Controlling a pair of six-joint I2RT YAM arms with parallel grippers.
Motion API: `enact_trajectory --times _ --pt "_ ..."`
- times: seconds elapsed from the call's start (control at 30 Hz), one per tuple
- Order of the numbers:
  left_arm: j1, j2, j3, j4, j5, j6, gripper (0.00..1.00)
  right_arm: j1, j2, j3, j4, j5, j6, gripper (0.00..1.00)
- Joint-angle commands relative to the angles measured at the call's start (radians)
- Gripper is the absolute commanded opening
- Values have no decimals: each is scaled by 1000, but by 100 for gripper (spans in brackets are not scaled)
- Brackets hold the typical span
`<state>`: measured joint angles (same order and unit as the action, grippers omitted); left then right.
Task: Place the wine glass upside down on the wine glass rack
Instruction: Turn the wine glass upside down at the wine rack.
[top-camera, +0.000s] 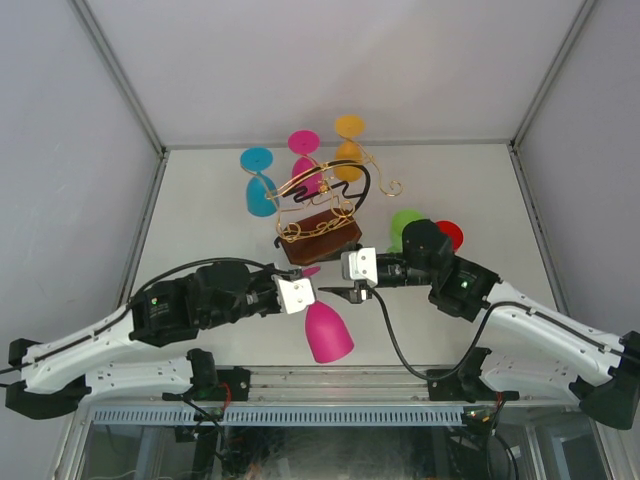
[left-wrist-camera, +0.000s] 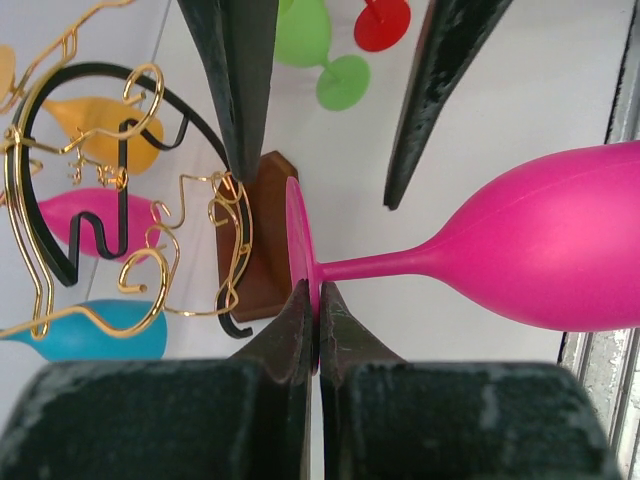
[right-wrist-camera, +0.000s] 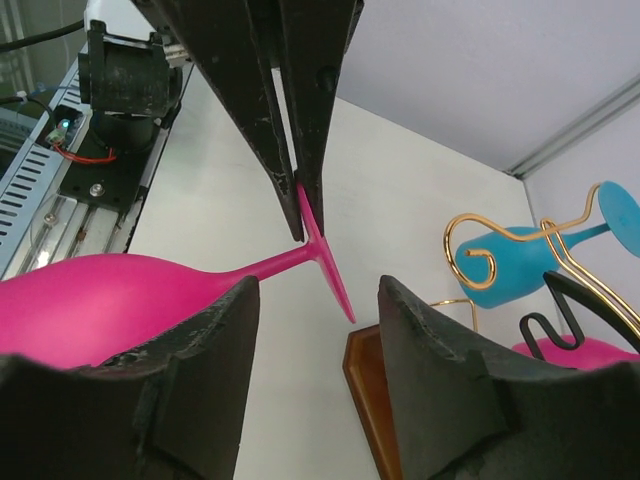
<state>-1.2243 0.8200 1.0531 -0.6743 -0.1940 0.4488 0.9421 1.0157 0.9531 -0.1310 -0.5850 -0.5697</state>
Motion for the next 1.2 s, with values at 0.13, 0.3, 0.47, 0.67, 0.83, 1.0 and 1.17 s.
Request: enact_trajectory --times 0.13,0.3,0.47,0.67,0.83,1.0,1.17 --pt "-33 -6 91 51 76 28 0 -7 20 27 24 -56 -2 41" --pt "-40 -6 77 55 57 30 0 -6 24 28 24 -49 -7 29" --pt "-41 -4 73 68 38 20 11 -1 24 27 19 -41 -19 13" --pt "-41 -8 67 86 3 -6 36 8 8 28 -7 -12 -49 0" --pt "-41 -47 65 120 -9 -47 49 8 -15 27 -53 64 -92 0" --pt "-41 -126 48 206 -111 -172 68 14 -61 7 -61 189 -118 0" --pt "-41 -128 38 219 -254 -364 92 86 -91 -3 -66 436 -182 0"
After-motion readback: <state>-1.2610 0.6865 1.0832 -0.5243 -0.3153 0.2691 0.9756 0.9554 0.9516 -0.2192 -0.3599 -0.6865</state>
